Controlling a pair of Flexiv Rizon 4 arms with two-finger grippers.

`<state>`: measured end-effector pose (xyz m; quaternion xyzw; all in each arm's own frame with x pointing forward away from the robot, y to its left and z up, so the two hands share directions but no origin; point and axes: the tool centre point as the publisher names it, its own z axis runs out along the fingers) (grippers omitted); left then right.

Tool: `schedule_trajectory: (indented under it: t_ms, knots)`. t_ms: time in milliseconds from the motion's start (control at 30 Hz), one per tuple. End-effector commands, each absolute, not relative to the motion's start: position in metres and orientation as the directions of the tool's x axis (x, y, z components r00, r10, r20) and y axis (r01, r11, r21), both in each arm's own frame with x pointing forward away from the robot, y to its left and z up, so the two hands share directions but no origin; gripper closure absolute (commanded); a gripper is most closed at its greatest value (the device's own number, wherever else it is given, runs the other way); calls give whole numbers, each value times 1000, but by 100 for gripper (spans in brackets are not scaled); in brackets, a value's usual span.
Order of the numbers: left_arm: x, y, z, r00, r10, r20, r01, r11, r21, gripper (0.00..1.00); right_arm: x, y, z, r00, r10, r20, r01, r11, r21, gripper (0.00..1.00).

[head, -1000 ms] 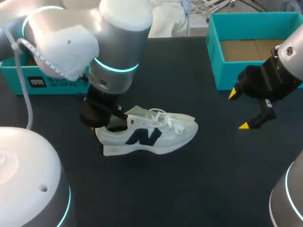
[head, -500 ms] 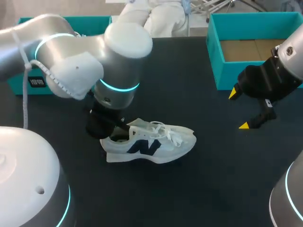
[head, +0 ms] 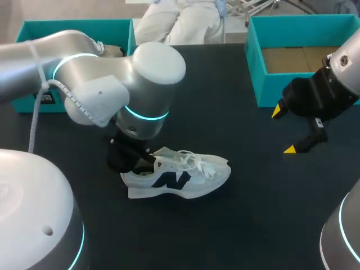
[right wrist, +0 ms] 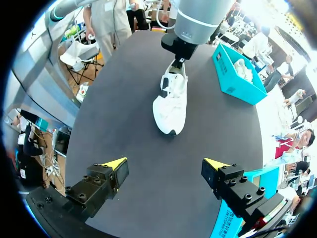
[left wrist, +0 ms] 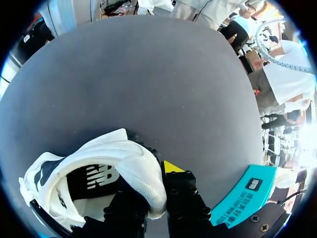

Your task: Take the shoe out of the shoebox, open the shoe tongue, remove and reinsert the insole, then place the shoe into the shoebox

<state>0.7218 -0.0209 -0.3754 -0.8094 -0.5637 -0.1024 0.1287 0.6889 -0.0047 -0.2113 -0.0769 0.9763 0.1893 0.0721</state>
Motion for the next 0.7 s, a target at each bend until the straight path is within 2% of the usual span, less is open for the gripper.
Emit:
schedule_trajectory:
  t_ms: [33,67,200,500,633,700]
  knots:
    - [723,-23,-388,344,884,316,938,-336,-83,64,689,-4,-212,-978,-122,-170,-177,918,356,0]
    - [723,-22,-387,345,885,314,938,-337,-80,57,689,-4,-212,-978,-122,-170,-177,918,356,0]
    - [722,-20,-372,337,901,274,941,-330,-75,0,689,-4,-212,-978,-122,-170,-177,918,356,0]
    - [718,-12,-318,271,961,46,961,-267,-73,0,689,-4,-212,-978,-122,-170,-177,918,356,0]
    - [716,-2,-298,150,985,-86,984,-157,-83,0,689,-4,-212,-978,-122,-170,-177,918,356,0]
    - [713,5,-291,38,983,-179,992,-58,-110,0,689,-4,-212,-978,-122,-170,-177,918,356,0]
